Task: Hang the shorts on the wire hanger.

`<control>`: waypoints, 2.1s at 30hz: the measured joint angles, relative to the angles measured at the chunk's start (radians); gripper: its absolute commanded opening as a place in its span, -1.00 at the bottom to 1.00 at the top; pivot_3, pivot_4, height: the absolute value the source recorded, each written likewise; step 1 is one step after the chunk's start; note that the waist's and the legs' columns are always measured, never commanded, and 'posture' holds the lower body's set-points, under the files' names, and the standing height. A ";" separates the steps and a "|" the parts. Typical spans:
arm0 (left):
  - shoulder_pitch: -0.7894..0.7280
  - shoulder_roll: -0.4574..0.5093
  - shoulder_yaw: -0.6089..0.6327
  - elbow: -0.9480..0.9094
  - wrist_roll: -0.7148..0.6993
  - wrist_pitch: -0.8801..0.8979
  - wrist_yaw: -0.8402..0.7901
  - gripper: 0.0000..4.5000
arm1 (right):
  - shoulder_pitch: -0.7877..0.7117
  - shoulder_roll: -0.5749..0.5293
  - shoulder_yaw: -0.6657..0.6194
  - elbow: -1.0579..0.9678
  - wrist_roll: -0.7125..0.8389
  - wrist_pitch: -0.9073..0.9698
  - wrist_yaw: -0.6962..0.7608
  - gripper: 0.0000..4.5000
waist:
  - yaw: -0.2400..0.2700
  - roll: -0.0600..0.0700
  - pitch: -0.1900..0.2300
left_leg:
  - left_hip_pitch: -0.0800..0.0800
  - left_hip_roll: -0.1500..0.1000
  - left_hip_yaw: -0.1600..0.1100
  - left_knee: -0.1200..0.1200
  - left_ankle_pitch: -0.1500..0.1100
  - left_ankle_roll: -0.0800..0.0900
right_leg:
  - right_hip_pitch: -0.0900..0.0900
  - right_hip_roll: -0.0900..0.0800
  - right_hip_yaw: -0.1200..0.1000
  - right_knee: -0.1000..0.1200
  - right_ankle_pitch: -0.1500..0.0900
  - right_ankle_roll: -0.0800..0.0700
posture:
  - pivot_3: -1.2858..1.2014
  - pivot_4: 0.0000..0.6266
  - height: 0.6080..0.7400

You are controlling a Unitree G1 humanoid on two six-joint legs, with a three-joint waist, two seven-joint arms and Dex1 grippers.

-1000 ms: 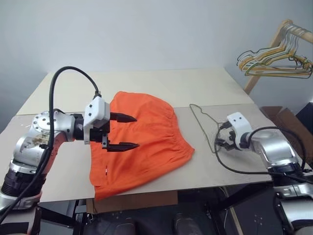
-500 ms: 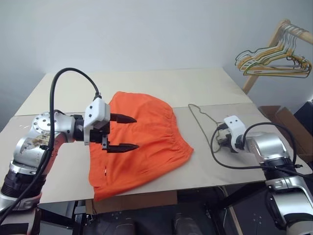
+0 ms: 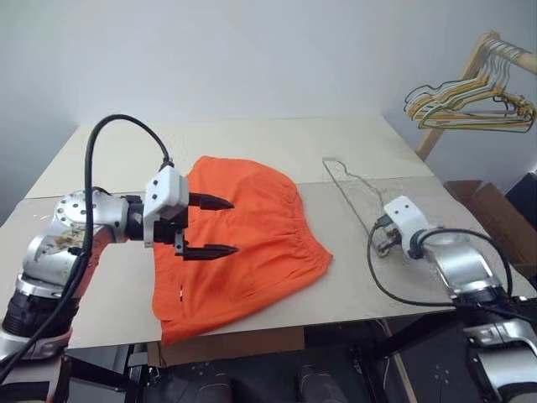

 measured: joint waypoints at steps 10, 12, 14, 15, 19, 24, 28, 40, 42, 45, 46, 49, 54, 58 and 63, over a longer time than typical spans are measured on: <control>-0.193 -0.148 0.002 0.139 0.015 0.076 0.174 1.00 | -0.038 -0.220 0.179 0.059 -0.543 -0.933 -0.297 -0.98 | -0.005 0.000 0.000 | 0.000 0.000 0.001 0.000 0.000 0.000 | -0.001 0.000 0.001 0.000 0.001 -0.001 | -0.05 -0.98 1.00; -0.223 -0.161 -0.004 0.174 0.018 0.115 0.199 1.00 | -0.057 -0.227 0.189 0.095 -0.612 -1.057 -0.367 -0.98 | -0.009 0.000 0.000 | -0.001 0.000 0.000 0.000 0.000 0.000 | -0.002 0.000 0.001 0.000 0.004 -0.006 | -0.05 -0.99 1.00; -0.246 -0.161 -0.016 0.202 0.028 0.143 0.211 1.00 | -0.072 -0.228 0.189 0.116 -0.648 -1.137 -0.412 -0.98 | -0.014 0.000 0.000 | -0.001 0.000 0.000 0.000 0.000 0.000 | -0.001 0.000 0.001 -0.001 0.004 -0.006 | -0.05 -0.99 1.00; -0.262 -0.159 -0.034 0.219 0.037 0.167 0.209 1.00 | -0.084 -0.228 0.188 0.127 -0.666 -1.178 -0.433 -0.98 | -0.017 0.000 -0.001 | -0.002 -0.001 0.000 0.000 0.000 0.000 | -0.001 0.000 0.001 -0.001 0.004 -0.006 | -0.06 -0.99 1.00; -0.291 -0.159 -0.113 0.274 0.064 0.224 0.177 1.00 | -0.112 -0.226 0.183 0.136 -0.694 -1.271 -0.468 -0.98 | -0.030 0.000 -0.001 | -0.002 -0.001 0.000 0.000 0.000 0.000 | -0.001 -0.001 0.001 -0.001 0.004 -0.006 | -0.06 -0.99 1.00; -0.296 -0.165 -0.195 0.307 0.084 0.239 0.088 1.00 | -0.142 -0.221 0.162 0.136 -0.703 -1.299 -0.472 -0.98 | -0.043 0.000 -0.001 | -0.002 -0.001 -0.001 0.000 0.000 0.000 | -0.001 0.000 0.001 -0.001 0.004 -0.006 | -0.07 -0.99 1.00; -0.296 -0.166 -0.233 0.311 0.109 0.237 0.041 1.00 | -0.144 -0.216 0.145 0.132 -0.705 -1.300 -0.456 -0.98 | -0.054 0.000 -0.001 | -0.002 -0.001 -0.001 0.000 0.000 0.000 | -0.001 -0.001 0.001 -0.001 0.004 -0.006 | -0.08 -0.99 1.00; -0.294 -0.169 -0.280 0.319 0.200 0.223 0.043 0.02 | -0.144 -0.195 0.103 0.117 -0.705 -1.300 -0.424 -1.00 | -0.071 0.000 -0.001 | -0.002 -0.001 -0.002 0.000 0.000 0.000 | -0.001 -0.001 0.001 -0.001 0.004 -0.006 | -0.07 -1.00 1.00; -0.294 -0.169 -0.279 0.325 0.205 0.224 0.043 -0.26 | -0.144 -0.189 0.101 0.117 -0.705 -1.300 -0.413 -1.00 | -0.074 0.000 -0.001 | -0.002 -0.001 -0.002 0.000 0.000 0.000 | -0.001 -0.001 0.001 -0.001 0.004 -0.006 | -0.07 -1.00 1.00; -0.294 -0.169 -0.276 0.326 0.205 0.224 0.040 -0.74 | -0.144 -0.187 0.098 0.117 -0.705 -1.300 -0.409 -1.00 | -0.076 0.000 -0.001 | -0.002 -0.001 -0.002 0.000 0.000 0.000 | -0.001 -0.001 0.001 -0.001 0.004 -0.006 | -0.08 -1.00 1.00; -0.294 -0.169 -0.274 0.326 0.205 0.224 0.039 -0.89 | -0.144 -0.187 0.096 0.117 -0.705 -1.300 -0.409 -1.00 | -0.076 0.000 -0.001 | -0.002 -0.001 -0.002 0.000 0.000 0.000 | -0.001 -0.001 0.001 -0.001 0.004 -0.006 | -0.08 -1.00 1.00; -0.294 -0.169 -0.259 0.327 0.205 0.232 0.045 -0.99 | -0.144 -0.187 0.092 0.113 -0.703 -1.300 -0.406 -1.00 | -0.077 0.000 -0.001 | -0.002 -0.001 -0.002 0.000 0.000 0.000 | -0.001 -0.001 0.001 -0.001 0.004 -0.006 | -0.08 -0.99 1.00; -0.294 -0.169 -0.256 0.328 0.206 0.242 0.043 -1.00 | -0.133 -0.196 0.085 0.112 -0.647 -1.326 -0.341 -0.49 | -0.078 0.000 -0.001 | -0.002 -0.001 -0.002 0.000 0.000 0.000 | -0.001 -0.001 0.001 -0.001 0.004 -0.006 | -0.08 -0.98 1.00; -0.294 -0.158 -0.254 0.340 0.206 0.237 0.029 -1.00 | -0.087 -0.244 0.084 0.089 -0.512 -1.415 -0.213 0.13 | -0.079 0.000 -0.001 | -0.002 -0.001 -0.002 0.000 -0.001 0.000 | 0.000 -0.001 0.000 -0.001 0.004 -0.006 | -0.07 -0.99 1.00; -0.279 -0.107 -0.264 0.343 0.286 0.092 0.026 -1.00 | -0.041 -0.281 0.083 0.042 -0.262 -1.398 0.033 0.93 | -0.083 0.000 -0.001 | 0.002 -0.001 -0.003 0.000 -0.001 0.001 | 0.004 -0.001 0.000 -0.001 0.004 -0.006 | -0.06 -0.99 1.00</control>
